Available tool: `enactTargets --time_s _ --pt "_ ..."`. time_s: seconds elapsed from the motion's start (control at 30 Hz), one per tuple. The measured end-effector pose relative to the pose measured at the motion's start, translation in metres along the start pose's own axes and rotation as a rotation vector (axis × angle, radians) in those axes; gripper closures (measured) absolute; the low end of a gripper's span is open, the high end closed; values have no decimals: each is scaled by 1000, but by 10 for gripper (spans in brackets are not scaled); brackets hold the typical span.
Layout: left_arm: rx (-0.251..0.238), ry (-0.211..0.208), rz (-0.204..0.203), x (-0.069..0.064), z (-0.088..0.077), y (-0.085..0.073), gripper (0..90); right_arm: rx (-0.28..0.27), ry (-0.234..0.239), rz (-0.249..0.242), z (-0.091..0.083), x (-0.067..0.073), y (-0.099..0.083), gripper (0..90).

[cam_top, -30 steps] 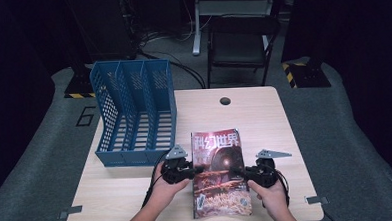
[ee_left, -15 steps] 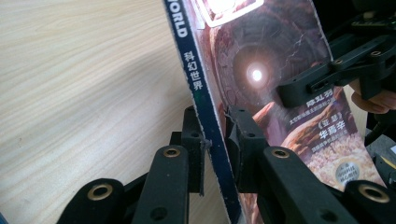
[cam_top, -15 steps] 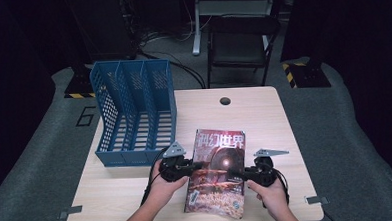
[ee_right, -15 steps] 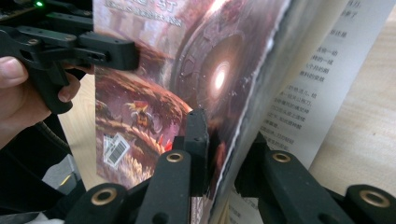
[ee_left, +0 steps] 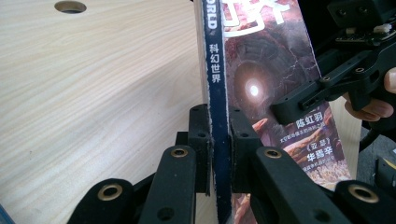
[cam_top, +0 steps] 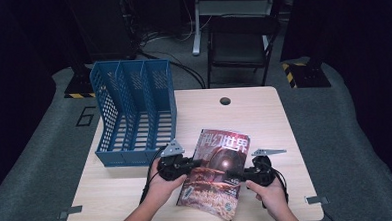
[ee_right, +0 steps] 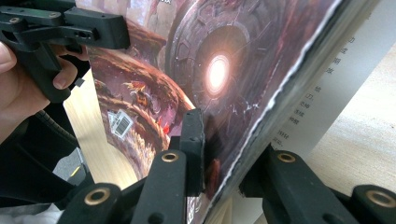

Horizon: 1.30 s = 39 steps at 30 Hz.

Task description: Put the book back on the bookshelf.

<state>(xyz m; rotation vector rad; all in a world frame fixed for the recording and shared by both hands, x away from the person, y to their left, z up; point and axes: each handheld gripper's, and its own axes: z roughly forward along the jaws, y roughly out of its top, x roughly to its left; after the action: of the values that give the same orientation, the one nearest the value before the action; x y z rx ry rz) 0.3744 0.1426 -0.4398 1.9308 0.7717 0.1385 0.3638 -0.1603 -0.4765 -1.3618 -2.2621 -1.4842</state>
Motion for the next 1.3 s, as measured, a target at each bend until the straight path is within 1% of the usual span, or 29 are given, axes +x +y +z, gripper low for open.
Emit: enactTargets --time_s 0.17,0.23,0.27,0.3,0.33,0.37,0.4,0.43,0.47,0.5,0.57,0.6,0.63,0.67,0.7,0.73,0.77,0.8,0.83,0.87,0.93,0.97,1.03,1.07,1.13,1.2,1.23,1.27,1.3 --pt "-10 2 28 -3 -4 4 831 4 -17 -38 -3 6 3 785" --pt "-20 6 30 -5 -5 6 831 3 -25 -46 -4 9 5 793" --pt "-27 15 42 -5 -5 7 831 2 -33 -51 -5 10 6 796" --pt "-28 13 40 -5 -6 7 831 -5 -44 -57 -6 12 8 803" --pt "-28 11 41 -5 -6 8 831 -5 -44 -57 -6 12 8 803" --pt "-28 14 47 -5 -7 9 832 -12 -47 -75 -7 12 9 807" --pt "-25 8 46 -5 -7 9 832 -14 -52 -72 -7 13 9 809" --pt "-31 13 39 -5 -7 10 832 -13 -55 -68 -8 14 9 812" --pt "-29 14 45 -5 -7 10 831 -17 -57 -71 -8 15 10 815" --pt "-31 12 42 -5 -7 11 831 -18 -60 -78 -8 15 10 819" --pt "-31 14 52 -6 -8 12 829 -28 -84 -107 -8 16 13 827" --pt "-37 15 59 -6 -8 13 829 -28 -84 -107 -8 16 13 827" --pt "-38 13 77 -6 -9 14 828 -36 -102 -121 -8 18 13 828" --pt "-40 4 77 -7 -9 15 824 -47 -124 -149 -7 20 15 832" --pt "-38 7 95 -6 -10 15 824 -54 -131 -153 -7 22 15 833" --pt "-35 6 100 -6 -11 16 824 -54 -131 -153 -7 22 15 833" --pt "-36 6 100 -6 -12 16 823 -61 -134 -168 -7 22 16 834" --pt "-45 19 102 -5 -12 16 825 -71 -151 -189 -6 24 17 835" --pt "-45 19 102 -5 -12 16 825 -71 -151 -189 -6 24 17 835" --pt "-46 25 98 -6 -14 16 826 -84 -162 -211 -7 28 18 837" --pt "-51 29 98 -5 -15 16 826 -90 -169 -219 -7 30 18 839" --pt "-54 31 100 -5 -15 16 826 -105 -188 -252 -8 32 20 842" --pt "-60 29 97 -5 -16 16 825 -109 -195 -259 -8 34 20 844" --pt "-62 30 109 -5 -16 16 824 -120 -201 -268 -8 34 21 845" --pt "-65 32 108 -5 -17 16 819 -131 -218 -285 -8 36 22 846" --pt "-66 33 99 -5 -16 16 813 -134 -217 -288 -8 36 24 846" --pt "-56 25 102 -4 -17 17 812 -135 -217 -293 -8 36 24 847" --pt "-62 33 102 -4 -17 16 808 -137 -215 -291 -8 37 24 846" --pt "-52 29 106 -4 -17 17 805 -139 -214 -300 -8 36 24 846"
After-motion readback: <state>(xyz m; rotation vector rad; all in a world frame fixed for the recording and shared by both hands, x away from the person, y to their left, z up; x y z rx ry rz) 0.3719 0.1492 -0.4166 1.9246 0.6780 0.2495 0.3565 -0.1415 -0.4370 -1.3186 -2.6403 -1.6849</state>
